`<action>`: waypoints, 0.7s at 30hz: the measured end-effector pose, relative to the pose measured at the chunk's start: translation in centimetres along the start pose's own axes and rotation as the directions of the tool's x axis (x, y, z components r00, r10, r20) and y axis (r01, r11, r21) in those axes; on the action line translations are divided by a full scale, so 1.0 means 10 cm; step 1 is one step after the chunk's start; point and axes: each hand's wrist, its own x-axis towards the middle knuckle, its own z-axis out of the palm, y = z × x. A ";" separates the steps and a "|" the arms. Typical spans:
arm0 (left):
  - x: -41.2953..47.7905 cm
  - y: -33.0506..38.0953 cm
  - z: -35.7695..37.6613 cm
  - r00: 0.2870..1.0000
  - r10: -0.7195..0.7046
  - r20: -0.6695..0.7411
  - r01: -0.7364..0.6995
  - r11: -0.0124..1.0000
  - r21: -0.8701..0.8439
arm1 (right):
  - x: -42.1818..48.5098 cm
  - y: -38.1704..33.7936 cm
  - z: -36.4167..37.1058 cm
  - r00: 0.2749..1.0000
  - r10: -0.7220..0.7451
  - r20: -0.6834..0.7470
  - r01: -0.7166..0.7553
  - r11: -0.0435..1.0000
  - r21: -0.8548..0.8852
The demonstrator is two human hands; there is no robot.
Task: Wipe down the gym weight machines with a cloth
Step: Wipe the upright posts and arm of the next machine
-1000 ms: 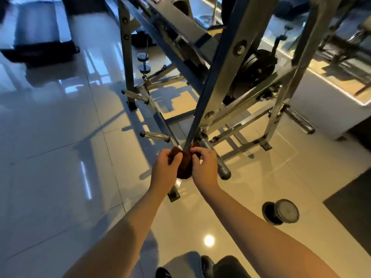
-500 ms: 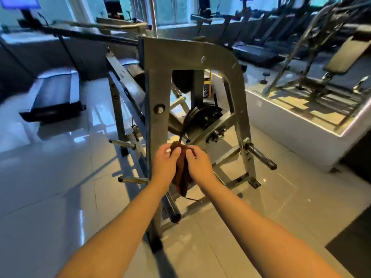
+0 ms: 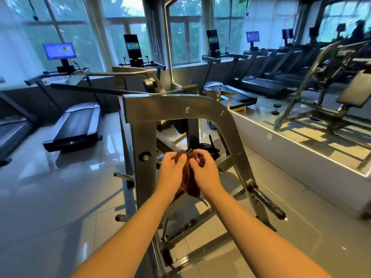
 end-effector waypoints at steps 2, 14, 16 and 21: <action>0.14 0.11 0.06 0.999 0.023 -0.023 -0.024 0.999 -0.040 | 0.13 -0.05 0.01 0.999 -0.020 0.030 0.018 0.998 0.064; 0.61 0.48 0.48 0.956 0.238 -0.171 -0.227 0.971 0.081 | 1.16 -0.39 -0.55 0.952 -0.302 -0.046 0.304 0.951 0.057; 0.65 0.54 0.67 0.959 0.222 -0.175 -0.222 0.975 0.018 | 1.32 -0.43 -0.60 0.946 -0.321 0.039 0.317 0.945 0.081; 0.71 0.60 0.92 0.903 0.203 -0.379 -0.238 0.970 -0.048 | 1.51 -0.61 -0.56 0.861 -0.378 0.339 0.342 0.926 0.161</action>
